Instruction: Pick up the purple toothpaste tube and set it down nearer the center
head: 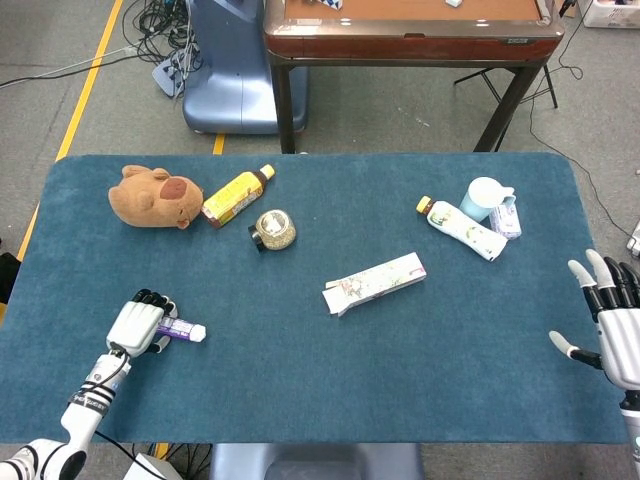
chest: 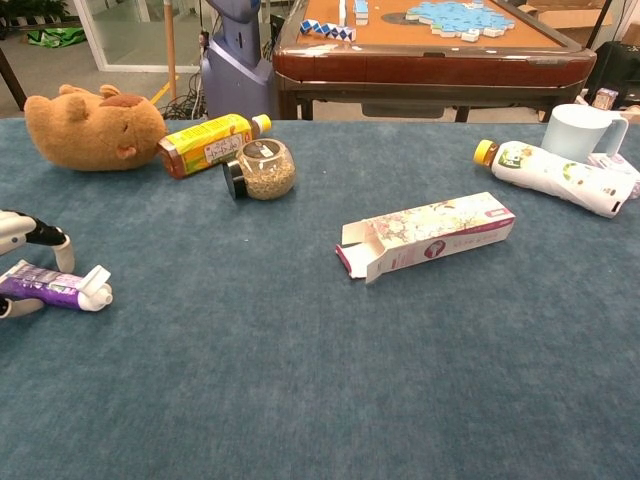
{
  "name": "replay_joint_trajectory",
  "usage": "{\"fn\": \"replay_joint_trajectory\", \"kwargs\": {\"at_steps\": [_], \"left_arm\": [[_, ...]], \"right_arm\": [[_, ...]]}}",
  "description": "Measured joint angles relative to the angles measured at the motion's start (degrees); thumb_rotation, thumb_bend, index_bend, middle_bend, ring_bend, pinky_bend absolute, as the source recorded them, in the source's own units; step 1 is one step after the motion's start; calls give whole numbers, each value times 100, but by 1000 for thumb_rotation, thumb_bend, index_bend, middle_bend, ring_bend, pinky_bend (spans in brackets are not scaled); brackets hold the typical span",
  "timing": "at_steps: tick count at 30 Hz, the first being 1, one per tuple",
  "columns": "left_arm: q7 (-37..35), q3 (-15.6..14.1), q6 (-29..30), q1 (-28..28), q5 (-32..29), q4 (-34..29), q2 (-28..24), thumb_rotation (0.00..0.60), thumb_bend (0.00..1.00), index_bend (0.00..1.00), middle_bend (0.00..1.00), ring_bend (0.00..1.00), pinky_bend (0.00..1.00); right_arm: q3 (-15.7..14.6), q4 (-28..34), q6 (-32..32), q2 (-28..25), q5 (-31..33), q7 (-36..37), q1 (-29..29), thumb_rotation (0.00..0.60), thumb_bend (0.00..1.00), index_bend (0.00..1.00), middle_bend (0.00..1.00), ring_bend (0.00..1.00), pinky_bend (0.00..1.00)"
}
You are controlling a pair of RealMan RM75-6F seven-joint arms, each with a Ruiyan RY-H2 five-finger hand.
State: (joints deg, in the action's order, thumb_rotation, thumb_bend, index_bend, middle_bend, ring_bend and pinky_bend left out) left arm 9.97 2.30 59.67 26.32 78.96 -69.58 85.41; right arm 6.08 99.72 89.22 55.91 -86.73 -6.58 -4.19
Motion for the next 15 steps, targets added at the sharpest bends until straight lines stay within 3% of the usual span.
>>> {"fn": "replay_joint_trajectory", "kwargs": {"at_steps": [8, 15], "left_arm": [[-50, 19, 55, 12, 3, 59, 27, 600, 302, 481, 459, 335, 171], [-449, 6, 114, 35, 153, 190, 39, 600, 341, 537, 597, 459, 270]], "right_arm": [[-2, -6, 17, -4, -16, 22, 15, 600, 0, 0, 0, 0, 0], [4, 1, 31, -4, -62, 27, 9, 600, 0, 0, 0, 0, 0]]}}
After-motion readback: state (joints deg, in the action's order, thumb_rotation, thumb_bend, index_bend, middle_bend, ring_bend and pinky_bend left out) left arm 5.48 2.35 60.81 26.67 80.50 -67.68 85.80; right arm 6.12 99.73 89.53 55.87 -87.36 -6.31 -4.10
